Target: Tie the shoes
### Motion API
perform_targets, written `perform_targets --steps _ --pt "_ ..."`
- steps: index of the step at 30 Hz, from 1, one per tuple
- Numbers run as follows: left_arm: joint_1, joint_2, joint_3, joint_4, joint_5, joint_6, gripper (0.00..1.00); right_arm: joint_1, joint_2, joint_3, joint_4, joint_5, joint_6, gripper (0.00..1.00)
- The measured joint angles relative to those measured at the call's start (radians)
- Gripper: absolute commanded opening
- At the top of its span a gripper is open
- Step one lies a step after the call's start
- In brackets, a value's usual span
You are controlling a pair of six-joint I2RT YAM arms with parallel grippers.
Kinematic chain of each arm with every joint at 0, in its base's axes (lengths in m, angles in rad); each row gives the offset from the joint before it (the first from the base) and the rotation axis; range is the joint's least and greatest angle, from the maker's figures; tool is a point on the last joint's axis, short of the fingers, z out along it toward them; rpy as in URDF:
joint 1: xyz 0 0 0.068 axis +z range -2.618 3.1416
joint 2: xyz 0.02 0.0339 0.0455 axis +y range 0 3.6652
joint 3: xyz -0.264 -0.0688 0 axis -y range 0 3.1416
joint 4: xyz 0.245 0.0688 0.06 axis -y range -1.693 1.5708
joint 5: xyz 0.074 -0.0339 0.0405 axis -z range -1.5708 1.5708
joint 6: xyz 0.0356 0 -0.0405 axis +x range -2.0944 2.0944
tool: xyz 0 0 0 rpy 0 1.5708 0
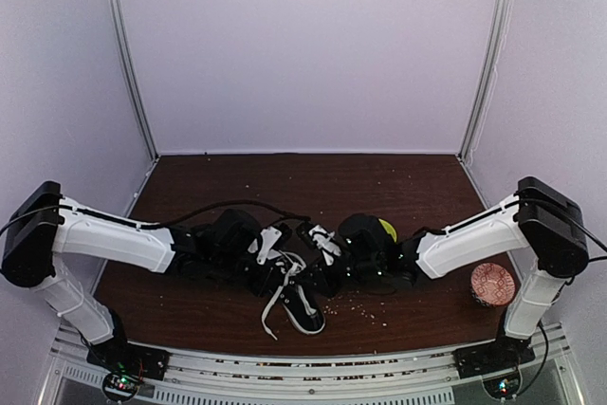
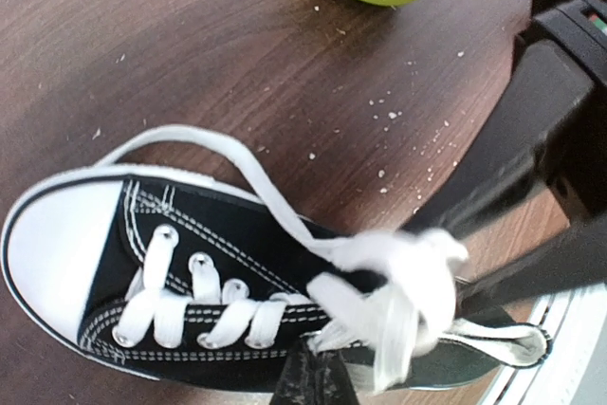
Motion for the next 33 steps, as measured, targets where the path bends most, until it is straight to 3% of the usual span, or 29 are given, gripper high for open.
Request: perform_targets --steps 9,13,24,33 --pt "0.030 -0.047 -0.100 0.117 0.038 -0.136 0.00 -0.002 -0.051 -0.070 -0.022 0.010 0.026 0.41" --pt "0.033 -0.061 -0.121 0.144 0.048 -0.171 0.00 -0.004 -0.060 -0.074 -0.022 0.010 0.040 0.43" --pt "0.046 -0.055 -0.118 0.153 0.066 -0.171 0.23 -0.005 -0.062 -0.073 0.014 0.010 0.107 0.44" --pt "0.046 -0.034 -0.073 0.148 0.110 -0.084 0.25 -0.006 -0.062 -0.076 0.048 0.010 0.137 0.43"
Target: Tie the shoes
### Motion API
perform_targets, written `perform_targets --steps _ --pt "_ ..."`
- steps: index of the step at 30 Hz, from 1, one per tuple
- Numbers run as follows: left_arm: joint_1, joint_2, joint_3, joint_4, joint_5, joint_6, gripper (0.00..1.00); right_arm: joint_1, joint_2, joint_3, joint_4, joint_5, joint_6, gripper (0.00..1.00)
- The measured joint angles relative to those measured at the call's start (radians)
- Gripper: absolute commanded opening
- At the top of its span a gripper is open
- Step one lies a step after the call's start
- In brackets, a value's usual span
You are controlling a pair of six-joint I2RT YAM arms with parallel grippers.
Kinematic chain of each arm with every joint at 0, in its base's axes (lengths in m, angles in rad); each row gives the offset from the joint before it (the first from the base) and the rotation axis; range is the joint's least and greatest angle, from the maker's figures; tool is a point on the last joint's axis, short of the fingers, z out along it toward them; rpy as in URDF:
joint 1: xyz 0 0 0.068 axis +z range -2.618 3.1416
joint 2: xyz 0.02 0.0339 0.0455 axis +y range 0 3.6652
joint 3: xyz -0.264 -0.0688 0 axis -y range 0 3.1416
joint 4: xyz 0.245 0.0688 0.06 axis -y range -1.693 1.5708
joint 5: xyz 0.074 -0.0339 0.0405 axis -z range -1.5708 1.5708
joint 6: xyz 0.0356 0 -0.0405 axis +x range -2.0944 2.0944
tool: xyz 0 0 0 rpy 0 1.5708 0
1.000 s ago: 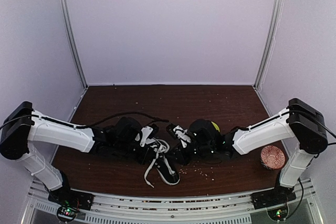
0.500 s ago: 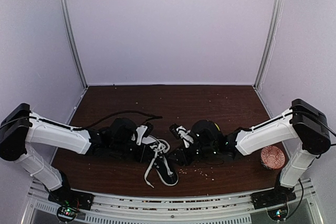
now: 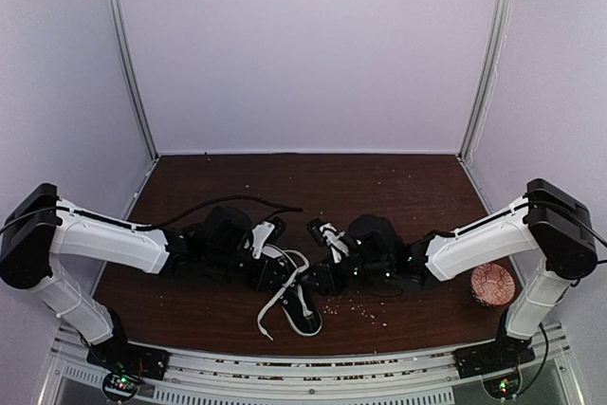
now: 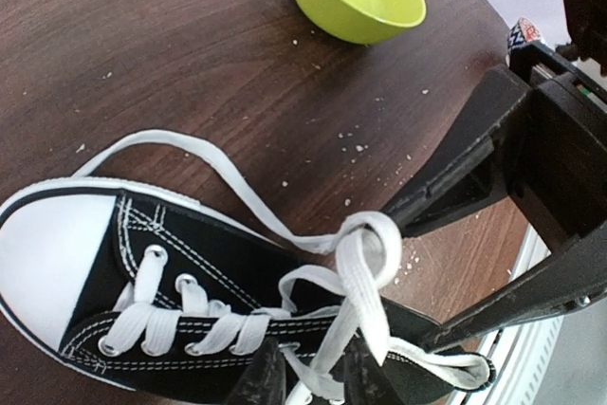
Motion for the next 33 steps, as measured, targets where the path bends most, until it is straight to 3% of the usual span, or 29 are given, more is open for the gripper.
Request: perform_targets --steps 14,23,26,31,33 --pt "0.000 0.078 0.070 -0.022 0.087 0.117 0.25 -0.008 0.013 -0.001 0.021 0.016 0.043 0.22" --pt "0.000 0.118 0.103 -0.049 0.111 0.162 0.22 -0.011 0.030 -0.001 0.027 0.018 0.050 0.18" --pt "0.000 0.126 0.108 -0.053 0.112 0.168 0.17 -0.011 0.030 -0.001 0.029 0.018 0.050 0.18" --pt "0.000 0.136 0.121 -0.082 0.107 0.183 0.00 -0.011 0.030 -0.001 0.042 0.018 0.051 0.17" --pt "0.000 0.143 0.126 -0.088 0.105 0.188 0.00 -0.011 0.030 -0.001 0.043 0.018 0.051 0.18"
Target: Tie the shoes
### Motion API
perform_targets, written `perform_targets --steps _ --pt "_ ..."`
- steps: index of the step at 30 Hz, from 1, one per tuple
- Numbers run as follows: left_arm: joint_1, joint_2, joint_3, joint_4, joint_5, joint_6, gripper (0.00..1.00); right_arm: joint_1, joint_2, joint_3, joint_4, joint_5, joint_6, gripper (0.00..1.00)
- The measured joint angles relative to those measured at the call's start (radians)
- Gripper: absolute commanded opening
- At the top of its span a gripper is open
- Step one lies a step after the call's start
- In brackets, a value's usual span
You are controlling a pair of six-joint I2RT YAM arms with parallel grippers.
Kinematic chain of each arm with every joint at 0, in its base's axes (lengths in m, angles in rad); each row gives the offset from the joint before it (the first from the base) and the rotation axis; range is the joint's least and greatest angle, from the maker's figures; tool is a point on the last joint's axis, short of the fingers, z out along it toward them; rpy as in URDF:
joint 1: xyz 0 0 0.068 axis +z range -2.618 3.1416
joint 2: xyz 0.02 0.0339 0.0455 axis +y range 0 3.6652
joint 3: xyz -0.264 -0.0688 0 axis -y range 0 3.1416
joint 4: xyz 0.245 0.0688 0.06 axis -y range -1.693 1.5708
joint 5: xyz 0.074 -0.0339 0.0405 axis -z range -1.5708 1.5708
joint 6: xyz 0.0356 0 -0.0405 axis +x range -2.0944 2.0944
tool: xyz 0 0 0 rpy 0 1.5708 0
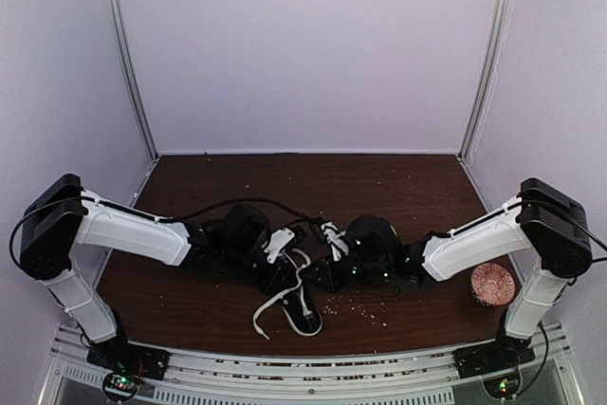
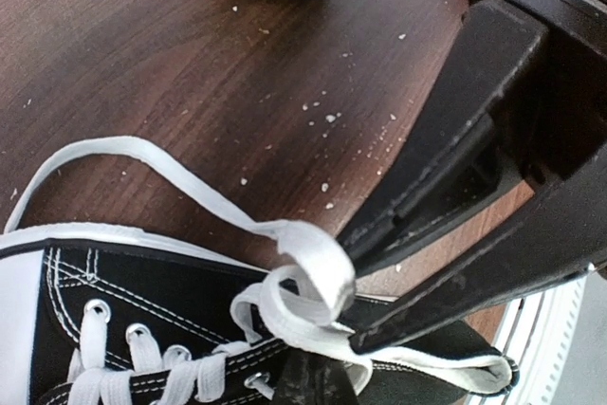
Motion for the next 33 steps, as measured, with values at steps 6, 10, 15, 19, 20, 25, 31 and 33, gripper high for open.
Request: perform_targets --steps 6,10,15,19,20,25,31,33 --pt "0.000 -0.018 0.000 -0.014 -0.052 -0.013 0.00 0.000 -0.001 0.000 0.000 0.002 0.001 0.23" --pt "0.000 -0.084 -0.007 -0.019 -0.117 -0.046 0.00 -0.004 -0.014 -0.008 0.000 0.009 0.000 0.26" --pt "0.006 -0.155 -0.012 -0.017 -0.157 -0.079 0.00 -0.016 -0.043 -0.032 -0.003 0.021 -0.001 0.27" --pt "0.007 -0.161 -0.037 -0.019 -0.157 -0.087 0.00 -0.027 -0.052 -0.040 -0.004 0.028 -0.001 0.30" --pt "0.008 -0.158 -0.039 -0.022 -0.154 -0.088 0.00 -0.030 -0.053 -0.040 -0.005 0.030 0.000 0.31" --pt "0.017 -0.114 -0.037 -0.034 -0.140 -0.094 0.10 -0.035 -0.053 -0.040 -0.011 0.036 0.025 0.38" --pt "0.025 -0.068 -0.037 -0.045 -0.105 -0.104 0.13 -0.036 -0.050 -0.037 -0.044 0.056 0.047 0.43" --pt "0.026 -0.063 -0.035 -0.043 -0.090 -0.104 0.14 -0.037 -0.043 -0.033 -0.051 0.056 0.048 0.43"
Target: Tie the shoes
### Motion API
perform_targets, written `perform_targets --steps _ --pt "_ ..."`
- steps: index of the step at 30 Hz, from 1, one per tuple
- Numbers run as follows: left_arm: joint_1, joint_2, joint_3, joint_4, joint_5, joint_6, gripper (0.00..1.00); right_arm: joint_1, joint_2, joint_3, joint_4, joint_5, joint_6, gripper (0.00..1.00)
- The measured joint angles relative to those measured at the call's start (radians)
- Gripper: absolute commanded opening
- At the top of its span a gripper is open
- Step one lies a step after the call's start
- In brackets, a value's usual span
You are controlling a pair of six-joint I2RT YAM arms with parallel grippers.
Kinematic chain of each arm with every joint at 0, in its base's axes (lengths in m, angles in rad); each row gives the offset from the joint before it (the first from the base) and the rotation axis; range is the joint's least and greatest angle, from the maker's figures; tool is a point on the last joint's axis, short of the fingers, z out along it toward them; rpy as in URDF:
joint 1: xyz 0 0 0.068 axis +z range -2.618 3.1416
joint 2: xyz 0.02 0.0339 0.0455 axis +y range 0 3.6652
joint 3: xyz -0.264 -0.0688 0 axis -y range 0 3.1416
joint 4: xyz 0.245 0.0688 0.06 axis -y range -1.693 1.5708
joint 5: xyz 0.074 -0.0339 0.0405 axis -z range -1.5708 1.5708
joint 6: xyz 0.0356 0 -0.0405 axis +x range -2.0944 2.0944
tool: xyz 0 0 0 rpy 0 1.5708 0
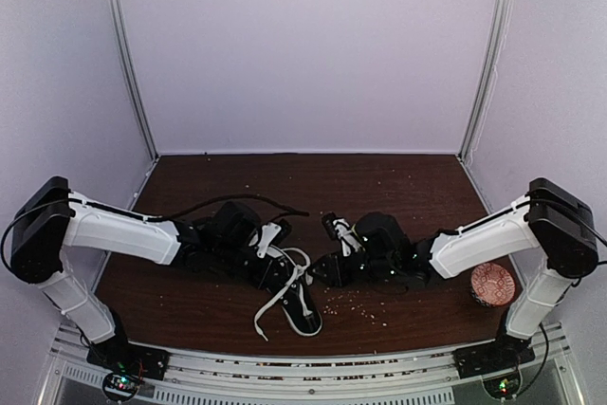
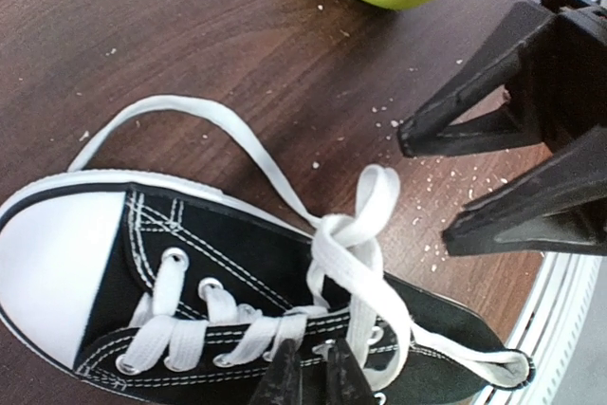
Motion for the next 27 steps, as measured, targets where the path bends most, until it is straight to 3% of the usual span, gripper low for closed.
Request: perform_targets --steps 27 --pt "0.014 0.053 0.023 0.072 0.105 0.001 0.21 0.000 0.117 0.080 -0.030 -0.032 -0.005 0.43"
